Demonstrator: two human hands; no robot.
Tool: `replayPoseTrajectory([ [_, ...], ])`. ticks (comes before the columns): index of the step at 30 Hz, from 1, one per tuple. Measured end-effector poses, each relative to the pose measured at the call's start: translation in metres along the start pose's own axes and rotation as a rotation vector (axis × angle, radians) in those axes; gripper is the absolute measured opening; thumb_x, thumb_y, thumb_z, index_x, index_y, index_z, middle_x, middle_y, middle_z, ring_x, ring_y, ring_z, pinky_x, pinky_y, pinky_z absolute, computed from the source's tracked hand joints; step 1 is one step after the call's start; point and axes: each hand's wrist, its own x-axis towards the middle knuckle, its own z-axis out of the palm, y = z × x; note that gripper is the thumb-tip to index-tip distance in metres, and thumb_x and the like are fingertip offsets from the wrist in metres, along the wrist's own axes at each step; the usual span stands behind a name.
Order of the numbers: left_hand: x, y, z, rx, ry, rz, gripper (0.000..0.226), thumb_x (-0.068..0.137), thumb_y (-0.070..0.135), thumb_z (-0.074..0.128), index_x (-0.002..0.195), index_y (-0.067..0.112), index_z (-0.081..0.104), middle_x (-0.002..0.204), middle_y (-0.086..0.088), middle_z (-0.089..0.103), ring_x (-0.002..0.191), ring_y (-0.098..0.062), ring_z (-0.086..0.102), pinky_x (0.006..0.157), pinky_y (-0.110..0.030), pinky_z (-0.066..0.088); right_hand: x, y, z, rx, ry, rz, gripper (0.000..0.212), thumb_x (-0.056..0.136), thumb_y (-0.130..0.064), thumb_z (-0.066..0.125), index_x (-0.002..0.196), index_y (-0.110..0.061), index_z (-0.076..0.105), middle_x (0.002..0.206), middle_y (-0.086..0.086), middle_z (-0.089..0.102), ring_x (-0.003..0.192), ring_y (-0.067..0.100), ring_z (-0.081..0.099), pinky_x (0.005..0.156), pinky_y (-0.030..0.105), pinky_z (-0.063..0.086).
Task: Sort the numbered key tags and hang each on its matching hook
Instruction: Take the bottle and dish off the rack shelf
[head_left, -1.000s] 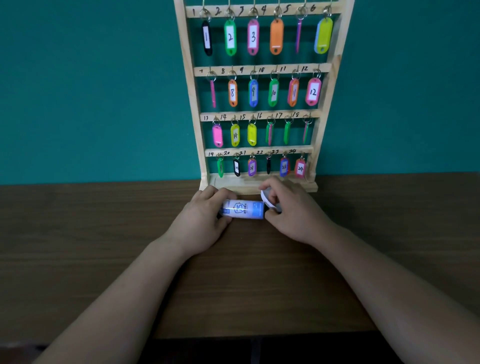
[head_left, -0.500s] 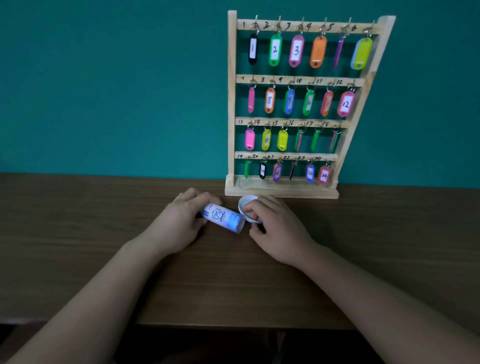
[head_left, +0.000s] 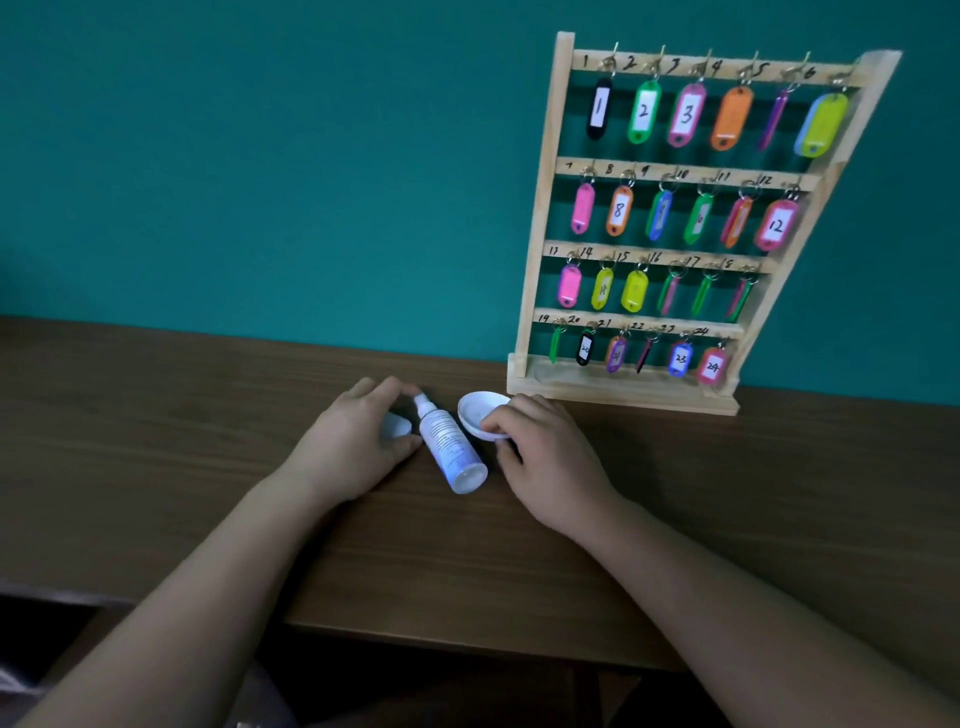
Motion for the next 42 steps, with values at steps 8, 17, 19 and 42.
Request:
replayPoseTrajectory([
  [8,-0.002,-0.003,-0.003,-0.005,0.026,-0.088,0.049,0.089,0.051,0.076,0.132,0.034,0.06,0.124,0.011,0.06,0.122,-0.016,0.057,0.102,-0.038,0.049,0.041,-0.001,0.023,-0.08,0.013,0.057,0.027,0.099,-0.008,0.064,0.118,-0.021,0.079,0.109,-0.002,0.075,0.103,0.024,0.061,0.093,0.038,0.044],
  [17,-0.004,-0.006,-0.018,0.082,-0.103,-0.122,0.06,0.085,0.052,0.074,0.14,0.045,0.052,0.118,0.013,0.05,0.127,-0.019,0.049,0.112,-0.046,0.043,0.066,-0.002,0.025,-0.12,0.051,0.174,0.03,0.101,-0.01,0.057,0.123,-0.017,0.076,0.11,0.002,0.074,0.108,0.028,0.062,0.098,0.04,0.044],
  [19,-0.003,-0.01,-0.021,0.081,-0.12,-0.122,0.059,0.085,0.052,0.073,0.14,0.046,0.052,0.117,0.014,0.05,0.127,-0.019,0.05,0.111,-0.046,0.044,0.062,-0.011,0.017,0.006,0.104,0.202,0.021,0.102,-0.031,0.062,0.116,-0.021,0.074,0.096,-0.006,0.067,0.096,0.023,0.063,0.083,0.039,0.049],
  [42,0.026,-0.034,-0.015,0.164,0.156,-0.15,0.039,0.097,0.044,0.072,0.135,0.037,0.068,0.124,0.0,0.048,0.116,-0.026,0.052,0.102,-0.04,0.05,0.144,-0.036,0.03,0.254,0.066,0.434,0.029,0.087,-0.04,0.078,0.098,-0.018,0.064,0.092,-0.004,0.071,0.086,0.021,0.067,0.073,0.037,0.054],
])
